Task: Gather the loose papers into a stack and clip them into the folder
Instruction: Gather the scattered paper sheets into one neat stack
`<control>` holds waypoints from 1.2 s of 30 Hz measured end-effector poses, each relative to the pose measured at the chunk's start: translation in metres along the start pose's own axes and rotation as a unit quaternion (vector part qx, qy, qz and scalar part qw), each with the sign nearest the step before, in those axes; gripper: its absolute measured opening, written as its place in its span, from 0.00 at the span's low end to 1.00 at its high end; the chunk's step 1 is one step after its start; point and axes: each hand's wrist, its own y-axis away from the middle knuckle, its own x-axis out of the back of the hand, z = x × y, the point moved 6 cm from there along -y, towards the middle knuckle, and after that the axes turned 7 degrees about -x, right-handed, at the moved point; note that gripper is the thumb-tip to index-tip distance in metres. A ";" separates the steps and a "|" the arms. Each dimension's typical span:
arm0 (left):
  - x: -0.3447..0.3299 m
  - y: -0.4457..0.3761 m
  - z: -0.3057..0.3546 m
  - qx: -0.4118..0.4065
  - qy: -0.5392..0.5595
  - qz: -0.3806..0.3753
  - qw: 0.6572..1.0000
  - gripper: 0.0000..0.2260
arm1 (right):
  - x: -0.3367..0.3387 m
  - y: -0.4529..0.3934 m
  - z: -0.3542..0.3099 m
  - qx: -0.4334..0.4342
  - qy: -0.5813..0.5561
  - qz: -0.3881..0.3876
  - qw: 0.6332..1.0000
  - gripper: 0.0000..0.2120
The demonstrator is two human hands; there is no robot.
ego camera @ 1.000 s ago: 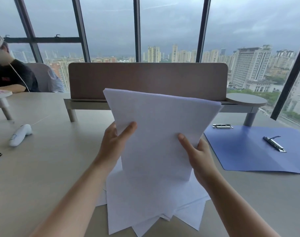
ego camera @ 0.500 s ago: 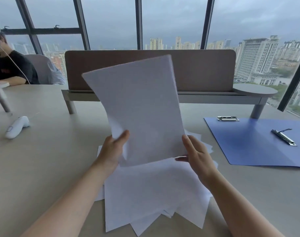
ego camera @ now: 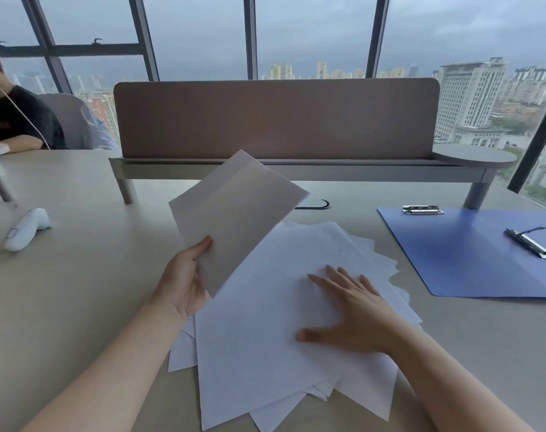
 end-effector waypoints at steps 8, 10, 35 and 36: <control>-0.004 0.009 0.001 0.025 -0.032 -0.047 0.998 0.19 | 0.004 -0.002 0.002 -0.035 -0.002 0.026 0.999 0.61; -0.005 0.011 0.008 0.011 -0.018 -0.056 0.998 0.17 | 0.006 -0.004 0.002 -0.040 0.007 0.033 0.999 0.60; -0.017 0.028 0.019 -0.039 0.015 0.041 0.998 0.27 | 0.032 -0.095 -0.052 -0.036 0.151 -0.031 0.987 0.46; -0.019 0.029 0.019 -0.037 0.017 0.038 0.998 0.27 | 0.032 -0.095 -0.052 -0.037 0.156 -0.029 0.987 0.47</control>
